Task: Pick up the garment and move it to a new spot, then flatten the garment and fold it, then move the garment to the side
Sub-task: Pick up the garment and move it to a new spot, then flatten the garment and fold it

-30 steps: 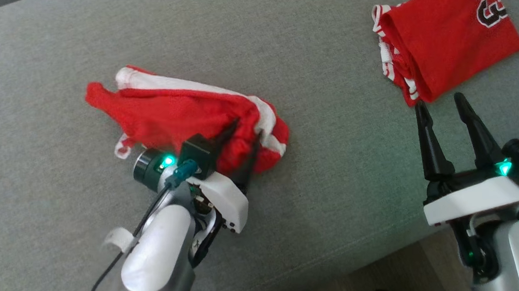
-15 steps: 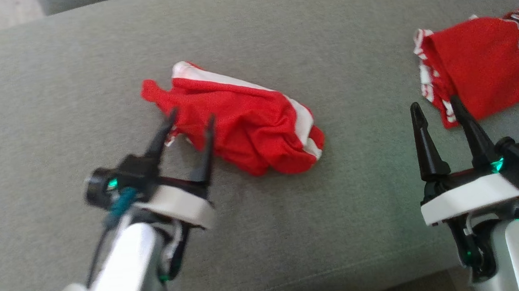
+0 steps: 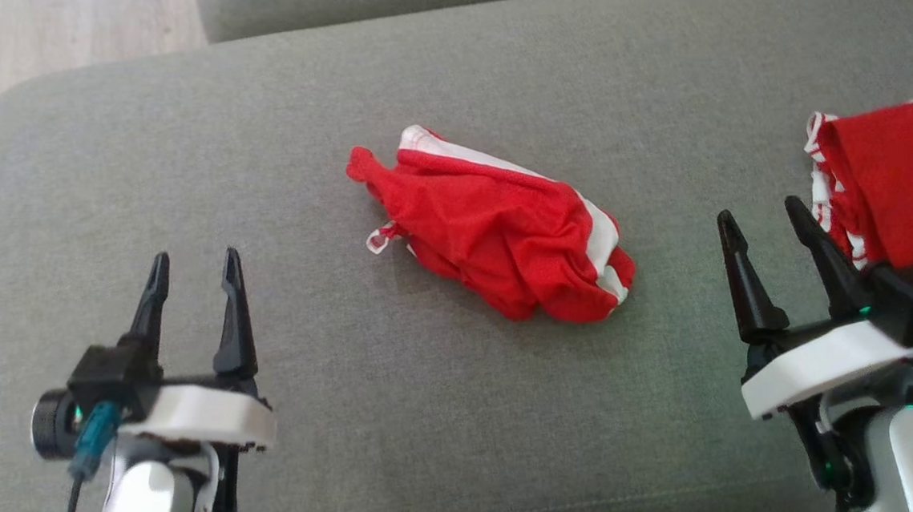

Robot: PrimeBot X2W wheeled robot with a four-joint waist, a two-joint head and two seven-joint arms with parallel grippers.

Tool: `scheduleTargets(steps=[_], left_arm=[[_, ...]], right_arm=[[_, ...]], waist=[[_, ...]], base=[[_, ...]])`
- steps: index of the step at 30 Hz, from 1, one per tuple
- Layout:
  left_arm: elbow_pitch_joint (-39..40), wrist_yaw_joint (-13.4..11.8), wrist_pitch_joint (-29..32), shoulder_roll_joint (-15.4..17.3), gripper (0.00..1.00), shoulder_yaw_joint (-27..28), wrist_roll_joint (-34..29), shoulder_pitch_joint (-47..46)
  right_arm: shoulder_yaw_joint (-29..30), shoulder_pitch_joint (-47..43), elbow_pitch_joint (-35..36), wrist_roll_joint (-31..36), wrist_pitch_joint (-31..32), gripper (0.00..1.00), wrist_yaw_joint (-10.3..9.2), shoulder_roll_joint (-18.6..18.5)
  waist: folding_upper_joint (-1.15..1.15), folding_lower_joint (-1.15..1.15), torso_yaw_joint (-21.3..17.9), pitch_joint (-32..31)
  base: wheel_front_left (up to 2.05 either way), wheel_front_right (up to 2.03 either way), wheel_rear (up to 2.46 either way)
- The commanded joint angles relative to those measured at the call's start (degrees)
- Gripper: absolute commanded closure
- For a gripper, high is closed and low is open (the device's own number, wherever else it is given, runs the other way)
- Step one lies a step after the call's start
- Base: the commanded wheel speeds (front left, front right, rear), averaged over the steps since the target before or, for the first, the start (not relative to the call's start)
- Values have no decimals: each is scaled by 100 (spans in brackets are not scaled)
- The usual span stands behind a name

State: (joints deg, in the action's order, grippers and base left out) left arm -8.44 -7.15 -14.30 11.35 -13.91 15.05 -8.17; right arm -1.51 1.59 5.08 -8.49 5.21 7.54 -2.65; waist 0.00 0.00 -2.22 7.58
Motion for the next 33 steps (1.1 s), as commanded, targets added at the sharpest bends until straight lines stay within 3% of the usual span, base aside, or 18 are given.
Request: scheduleTargets(steps=[1,12,33], left_arm=[[255,-26,-66,148,0,252,-6,-64],[454,-25,-69,131,0,300,8,512],[473,-78,-69,170,0,247,14,475]], right_arm=[[-128,42,213,32,56,0,-5,-23],[-123,-245,266,27,210,0,-5,-23],[-105,-209,339,5,229,0,-5,-23]], waist=[[0,0,80,-114],[0,0,64,-392],[0,0,52,-300]], base=[[0,0,0],[0,0,0],[0,0,0]])
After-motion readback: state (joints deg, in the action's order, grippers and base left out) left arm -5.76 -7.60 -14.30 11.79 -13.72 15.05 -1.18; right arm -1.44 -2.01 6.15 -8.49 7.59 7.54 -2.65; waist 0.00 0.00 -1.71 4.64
